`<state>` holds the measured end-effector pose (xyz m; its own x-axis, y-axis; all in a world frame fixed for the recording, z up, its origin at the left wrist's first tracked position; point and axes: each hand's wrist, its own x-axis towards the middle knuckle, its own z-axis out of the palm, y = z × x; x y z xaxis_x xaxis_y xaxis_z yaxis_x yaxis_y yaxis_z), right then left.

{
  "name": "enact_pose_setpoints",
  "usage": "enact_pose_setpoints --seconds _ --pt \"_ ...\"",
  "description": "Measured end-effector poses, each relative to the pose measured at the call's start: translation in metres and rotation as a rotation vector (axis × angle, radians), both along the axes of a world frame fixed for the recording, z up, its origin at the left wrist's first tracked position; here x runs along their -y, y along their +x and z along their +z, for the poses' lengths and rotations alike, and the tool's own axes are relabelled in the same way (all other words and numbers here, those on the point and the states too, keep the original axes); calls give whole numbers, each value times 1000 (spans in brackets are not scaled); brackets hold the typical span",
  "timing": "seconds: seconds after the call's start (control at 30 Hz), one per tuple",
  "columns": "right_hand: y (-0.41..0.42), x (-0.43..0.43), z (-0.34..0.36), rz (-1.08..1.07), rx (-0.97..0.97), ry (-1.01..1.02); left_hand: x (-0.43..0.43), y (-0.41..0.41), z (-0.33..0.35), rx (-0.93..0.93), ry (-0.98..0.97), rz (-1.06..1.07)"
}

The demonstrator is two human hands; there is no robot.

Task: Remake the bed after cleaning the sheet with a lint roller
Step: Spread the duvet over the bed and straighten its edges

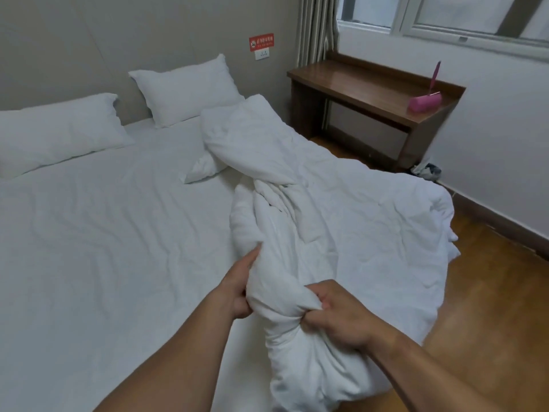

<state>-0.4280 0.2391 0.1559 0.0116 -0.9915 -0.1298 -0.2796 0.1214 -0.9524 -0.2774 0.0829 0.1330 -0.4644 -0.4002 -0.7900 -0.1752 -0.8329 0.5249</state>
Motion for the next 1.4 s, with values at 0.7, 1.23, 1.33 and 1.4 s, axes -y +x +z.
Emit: enact_pose_setpoints --seconds 0.7,1.23,1.33,1.4 --pt "263 79 -26 -474 -542 83 43 234 -2 288 -1008 -257" --pt "228 38 11 -680 183 134 -5 280 -107 -225 264 -134" --pt "224 32 6 -678 41 151 2 309 -95 -228 160 -77" --pt "229 25 -7 -635 -333 218 13 335 -87 -182 62 -12"
